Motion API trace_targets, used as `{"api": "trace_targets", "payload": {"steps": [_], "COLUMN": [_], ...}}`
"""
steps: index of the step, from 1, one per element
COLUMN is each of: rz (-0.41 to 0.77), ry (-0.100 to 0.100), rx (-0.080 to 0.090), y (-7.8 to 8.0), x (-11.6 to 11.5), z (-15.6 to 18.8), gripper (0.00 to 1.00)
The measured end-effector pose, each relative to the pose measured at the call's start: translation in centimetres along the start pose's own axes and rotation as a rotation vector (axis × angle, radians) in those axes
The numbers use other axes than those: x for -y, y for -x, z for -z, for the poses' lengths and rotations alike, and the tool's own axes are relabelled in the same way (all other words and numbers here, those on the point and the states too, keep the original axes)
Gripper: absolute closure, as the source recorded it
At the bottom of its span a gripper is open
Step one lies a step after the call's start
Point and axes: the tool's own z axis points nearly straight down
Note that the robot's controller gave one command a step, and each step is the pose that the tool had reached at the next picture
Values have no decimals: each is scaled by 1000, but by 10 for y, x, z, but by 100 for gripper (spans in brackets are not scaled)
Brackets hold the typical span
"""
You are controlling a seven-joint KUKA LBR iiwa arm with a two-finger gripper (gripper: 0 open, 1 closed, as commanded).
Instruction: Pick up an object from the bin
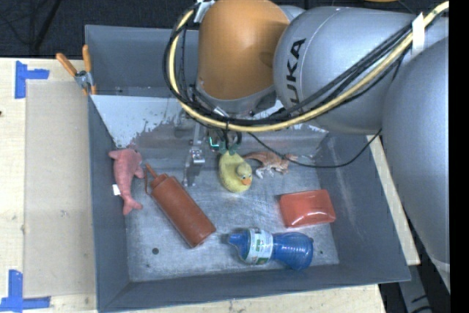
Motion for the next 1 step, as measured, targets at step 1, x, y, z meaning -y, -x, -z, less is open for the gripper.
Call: {"api": "trace_targets", "payload": {"steps": [1], "rz": [-4], "ry": [1], "rx": [8], "y": [2], "x": [1], "z": [5], "gripper": [0]}}
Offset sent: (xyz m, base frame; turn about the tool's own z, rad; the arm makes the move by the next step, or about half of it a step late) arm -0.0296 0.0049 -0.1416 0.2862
